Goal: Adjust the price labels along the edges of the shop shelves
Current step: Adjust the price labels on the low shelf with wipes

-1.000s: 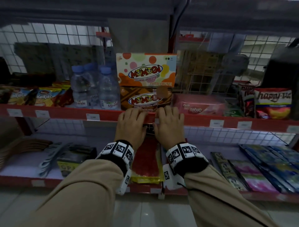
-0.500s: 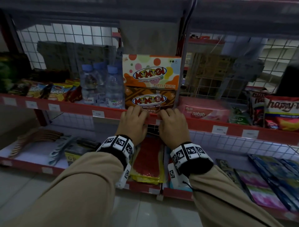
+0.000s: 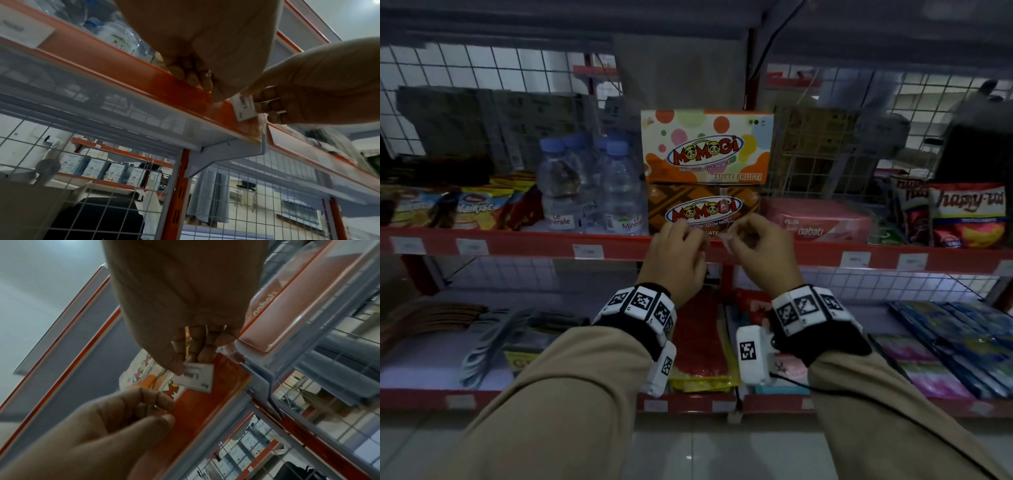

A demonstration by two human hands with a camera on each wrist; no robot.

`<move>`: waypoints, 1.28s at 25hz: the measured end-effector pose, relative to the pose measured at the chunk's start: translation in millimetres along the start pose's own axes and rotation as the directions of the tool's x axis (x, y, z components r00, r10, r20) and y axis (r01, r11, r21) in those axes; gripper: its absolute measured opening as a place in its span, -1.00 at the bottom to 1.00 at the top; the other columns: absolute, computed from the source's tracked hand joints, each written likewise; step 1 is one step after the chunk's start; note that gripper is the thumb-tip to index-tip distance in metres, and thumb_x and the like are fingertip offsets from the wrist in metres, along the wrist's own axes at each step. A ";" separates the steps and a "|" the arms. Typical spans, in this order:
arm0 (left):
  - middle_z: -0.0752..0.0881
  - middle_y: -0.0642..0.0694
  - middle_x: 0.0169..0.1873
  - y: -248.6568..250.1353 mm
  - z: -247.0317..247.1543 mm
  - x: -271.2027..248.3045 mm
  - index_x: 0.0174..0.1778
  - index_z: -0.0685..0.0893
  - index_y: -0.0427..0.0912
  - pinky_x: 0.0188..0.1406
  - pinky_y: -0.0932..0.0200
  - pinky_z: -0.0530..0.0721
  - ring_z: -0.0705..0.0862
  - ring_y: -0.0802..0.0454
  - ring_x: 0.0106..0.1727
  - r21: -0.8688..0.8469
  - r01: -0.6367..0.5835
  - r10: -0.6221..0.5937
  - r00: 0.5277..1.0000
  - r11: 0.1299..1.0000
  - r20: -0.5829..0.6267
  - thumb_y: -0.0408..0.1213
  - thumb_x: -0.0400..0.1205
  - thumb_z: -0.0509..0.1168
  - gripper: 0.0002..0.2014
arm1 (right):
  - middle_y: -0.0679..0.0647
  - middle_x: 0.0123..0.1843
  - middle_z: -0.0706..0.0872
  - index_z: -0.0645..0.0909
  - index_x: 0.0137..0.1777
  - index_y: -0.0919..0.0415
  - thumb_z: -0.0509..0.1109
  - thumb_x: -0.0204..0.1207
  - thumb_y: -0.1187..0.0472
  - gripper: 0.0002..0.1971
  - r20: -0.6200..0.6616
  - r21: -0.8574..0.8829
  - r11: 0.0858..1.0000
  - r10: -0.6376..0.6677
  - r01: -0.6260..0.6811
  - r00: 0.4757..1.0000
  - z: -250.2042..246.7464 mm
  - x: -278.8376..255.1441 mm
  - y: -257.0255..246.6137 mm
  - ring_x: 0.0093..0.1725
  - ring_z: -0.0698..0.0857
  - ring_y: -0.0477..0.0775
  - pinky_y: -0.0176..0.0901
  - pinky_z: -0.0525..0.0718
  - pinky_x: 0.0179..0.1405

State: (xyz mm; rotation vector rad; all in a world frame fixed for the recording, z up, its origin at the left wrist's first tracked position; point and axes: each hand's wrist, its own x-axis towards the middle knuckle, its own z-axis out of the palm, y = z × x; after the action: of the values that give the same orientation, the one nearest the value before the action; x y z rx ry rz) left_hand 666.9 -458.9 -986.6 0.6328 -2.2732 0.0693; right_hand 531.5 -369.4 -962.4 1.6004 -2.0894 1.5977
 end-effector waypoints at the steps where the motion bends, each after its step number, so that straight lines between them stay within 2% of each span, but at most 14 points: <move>1: 0.57 -0.14 -0.03 -3.9 1.2 0.0 0.03 0.62 -0.20 0.02 0.01 0.47 0.49 -0.12 0.06 -0.061 -0.008 0.007 1.000 0.998 -0.014 -0.29 0.58 0.26 -0.85 | 0.05 -0.25 0.72 0.64 -0.16 0.20 0.46 0.49 0.23 -0.93 -0.026 0.131 0.991 0.028 -0.024 0.999 -0.9 -0.4 -4.3 -0.22 0.68 -0.01 -0.15 0.66 -0.18; 4: 0.63 -0.14 0.07 -10.6 3.0 -1.1 0.23 0.60 -0.22 0.13 -0.01 0.49 0.50 -0.09 0.11 -0.208 -0.007 -0.005 0.998 0.978 -0.056 -0.21 0.70 0.17 -0.74 | 0.11 -0.11 0.74 0.62 0.02 0.31 0.48 0.48 0.36 -0.85 -0.046 0.394 0.915 0.112 -0.085 0.993 2.4 -6.2 -14.0 -0.14 0.71 -0.04 -0.27 0.70 -0.13; 6: 0.65 -0.10 0.09 -11.5 3.5 -0.3 0.34 0.54 -0.21 0.09 0.08 0.48 0.50 -0.03 0.10 -0.308 0.025 -0.052 0.995 0.951 -0.080 -0.11 0.74 0.11 -0.65 | 0.20 -0.02 0.74 0.58 0.11 0.35 0.44 0.48 0.46 -0.78 -0.023 0.472 0.871 0.167 -0.136 0.986 7.6 -9.7 -16.7 -0.05 0.73 0.03 -0.23 0.72 -0.02; 7: 0.64 -0.06 0.05 -12.0 3.6 0.5 0.35 0.53 -0.20 0.04 0.11 0.48 0.50 0.02 0.06 -0.350 0.047 -0.083 0.993 0.935 -0.087 -0.07 0.74 0.10 -0.64 | 0.26 0.02 0.74 0.57 0.14 0.38 0.42 0.49 0.48 -0.76 -0.002 0.485 0.860 0.184 -0.160 0.983 10.5 -11.2 -17.8 -0.01 0.74 0.09 -0.15 0.72 0.04; 9: 0.64 -0.04 -0.06 -13.0 3.9 2.1 0.20 0.58 -0.17 -0.08 0.09 0.49 0.46 0.07 -0.03 -0.385 0.063 -0.111 0.988 0.921 -0.103 -0.07 0.73 0.12 -0.71 | 0.30 0.05 0.73 0.56 0.16 0.41 0.40 0.50 0.47 -0.76 0.027 0.470 0.865 0.184 -0.175 0.983 14.6 -14.6 -17.5 0.02 0.72 0.13 -0.03 0.72 0.11; 11: 0.64 -0.06 -0.10 -13.7 3.5 2.0 0.04 0.59 -0.17 -0.16 0.12 0.43 0.42 0.08 -0.07 -0.341 0.053 -0.094 0.990 0.939 -0.104 -0.13 0.72 0.17 -0.80 | 0.17 -0.01 0.74 0.59 0.14 0.31 0.41 0.52 0.39 -0.79 0.001 0.378 0.920 0.116 -0.108 0.993 15.7 -17.9 -18.1 -0.04 0.72 0.02 -0.10 0.73 0.03; 12: 0.63 -0.07 -0.09 -13.9 2.5 1.5 0.01 0.59 -0.18 -0.15 0.16 0.37 0.41 0.07 -0.06 -0.308 0.043 -0.075 0.993 0.950 -0.094 -0.15 0.72 0.18 -0.82 | 0.09 -0.05 0.75 0.60 0.13 0.23 0.40 0.54 0.33 -0.82 -0.023 0.265 0.964 0.040 -0.032 0.999 14.6 -18.8 -18.5 -0.08 0.72 -0.02 -0.14 0.72 -0.03; 13: 0.63 -0.07 -0.08 -14.0 0.8 1.4 0.01 0.59 -0.19 -0.13 0.19 0.34 0.43 0.04 -0.04 -0.275 0.029 -0.054 0.995 0.961 -0.082 -0.16 0.71 0.20 -0.83 | 0.03 -0.08 0.75 0.63 0.12 0.19 0.38 0.56 0.29 -0.84 -0.032 0.107 0.993 -0.055 0.058 0.998 12.6 -18.3 -18.9 -0.09 0.71 -0.02 -0.12 0.70 -0.05; 15: 0.62 -0.08 -0.03 -14.6 -4.3 1.3 0.06 0.59 -0.18 -0.09 0.20 0.36 0.48 -0.02 0.04 -0.202 0.012 -0.021 0.999 0.979 -0.044 -0.16 0.70 0.21 -0.83 | -0.01 -0.10 0.76 0.69 0.04 0.16 0.37 0.55 0.29 -0.87 -0.012 -0.125 0.977 -0.177 0.174 0.984 9.8 -14.3 -19.2 -0.08 0.69 0.03 0.01 0.67 0.00; 19: 0.61 -0.05 0.07 -17.6 -16.1 1.2 0.17 0.55 -0.11 -0.05 0.13 0.44 0.49 -0.04 0.12 -0.008 -0.006 0.006 1.000 1.000 0.027 -0.10 0.67 0.21 -0.76 | -0.02 -0.13 0.73 0.66 -0.03 0.10 0.36 0.56 0.29 -0.90 -0.117 -0.115 0.987 -0.130 0.116 0.985 5.1 -2.6 -14.9 -0.02 0.66 0.02 -0.05 0.66 -0.02; 23: 0.61 -0.05 0.06 -16.4 -18.3 -0.7 0.26 0.53 -0.09 0.01 0.11 0.43 0.50 -0.05 0.12 -0.051 0.018 -0.016 0.999 0.999 0.029 -0.08 0.66 0.22 -0.71 | -0.02 -0.14 0.72 0.63 -0.06 0.05 0.34 0.57 0.25 -0.92 -0.004 -0.287 0.949 -0.135 0.128 0.991 5.2 -1.6 -6.2 0.01 0.57 0.06 -0.14 0.50 -0.10; 25: 0.58 -0.05 0.06 -14.4 -13.9 -3.2 0.32 0.52 -0.05 0.07 0.08 0.42 0.48 -0.05 0.12 -0.035 -0.003 0.005 0.999 0.999 0.047 -0.02 0.66 0.21 -0.66 | -0.03 -0.13 0.74 0.65 -0.05 0.07 0.34 0.56 0.25 -0.92 0.046 -0.284 0.948 -0.135 0.142 0.990 5.9 -2.9 -5.0 0.01 0.56 0.08 -0.09 0.54 -0.05; 30: 0.53 -0.09 -0.02 -14.0 -7.3 -1.5 0.15 0.62 -0.09 -0.04 0.10 0.31 0.45 -0.09 0.04 0.038 0.005 -0.007 0.999 0.999 0.049 -0.04 0.70 0.18 -0.75 | 0.04 -0.04 0.71 0.66 0.00 0.15 0.32 0.57 0.29 -0.90 0.100 -0.308 0.932 -0.168 0.191 0.981 6.1 -3.4 -6.5 0.05 0.53 0.14 0.00 0.54 0.04; 32: 0.53 -0.10 -0.03 -14.9 -7.0 -0.6 0.13 0.64 -0.10 -0.04 0.07 0.34 0.45 -0.10 0.04 0.043 -0.001 -0.001 0.999 0.999 0.041 -0.09 0.70 0.18 -0.77 | 0.10 0.00 0.66 0.65 0.02 0.19 0.33 0.55 0.28 -0.89 0.126 -0.338 0.915 -0.187 0.219 0.974 3.6 -4.3 -5.3 0.06 0.53 0.15 -0.01 0.54 0.05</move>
State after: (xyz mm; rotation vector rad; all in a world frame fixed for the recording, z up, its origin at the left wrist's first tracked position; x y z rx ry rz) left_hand 678.8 -470.1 -984.2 0.6623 -2.3165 0.1067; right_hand 539.2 -368.7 -963.0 1.7166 -2.0234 1.0354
